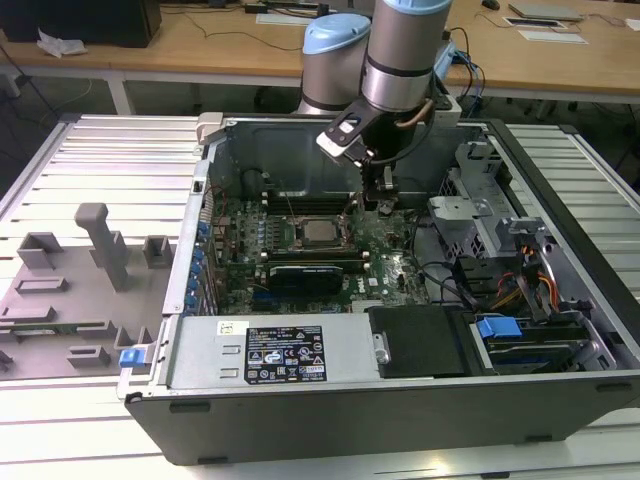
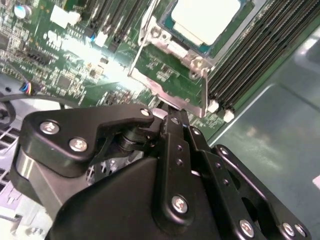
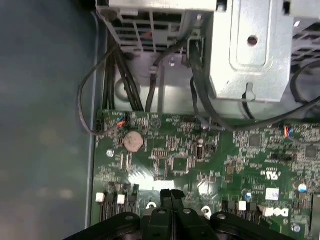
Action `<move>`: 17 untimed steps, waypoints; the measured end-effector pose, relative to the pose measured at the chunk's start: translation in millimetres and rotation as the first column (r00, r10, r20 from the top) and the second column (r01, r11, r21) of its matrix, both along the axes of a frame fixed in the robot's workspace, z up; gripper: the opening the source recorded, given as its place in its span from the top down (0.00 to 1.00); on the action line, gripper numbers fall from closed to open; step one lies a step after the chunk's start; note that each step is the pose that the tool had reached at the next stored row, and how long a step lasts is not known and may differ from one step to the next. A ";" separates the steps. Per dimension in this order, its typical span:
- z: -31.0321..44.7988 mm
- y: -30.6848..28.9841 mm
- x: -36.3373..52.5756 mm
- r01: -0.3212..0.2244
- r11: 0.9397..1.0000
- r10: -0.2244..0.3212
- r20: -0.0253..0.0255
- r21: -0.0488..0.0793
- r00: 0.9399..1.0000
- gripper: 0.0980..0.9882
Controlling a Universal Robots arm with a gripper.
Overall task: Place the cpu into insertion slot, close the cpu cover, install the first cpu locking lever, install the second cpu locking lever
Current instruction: 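Close the cpu cover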
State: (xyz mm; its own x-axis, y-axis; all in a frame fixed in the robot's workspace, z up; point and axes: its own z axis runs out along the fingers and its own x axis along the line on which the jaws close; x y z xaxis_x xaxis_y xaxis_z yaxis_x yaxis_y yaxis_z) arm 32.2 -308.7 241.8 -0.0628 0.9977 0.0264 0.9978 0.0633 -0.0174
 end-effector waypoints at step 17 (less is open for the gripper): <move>-0.3 0.6 -28.5 0.000 1.000 0.000 -0.009 0.002 1.000 0.99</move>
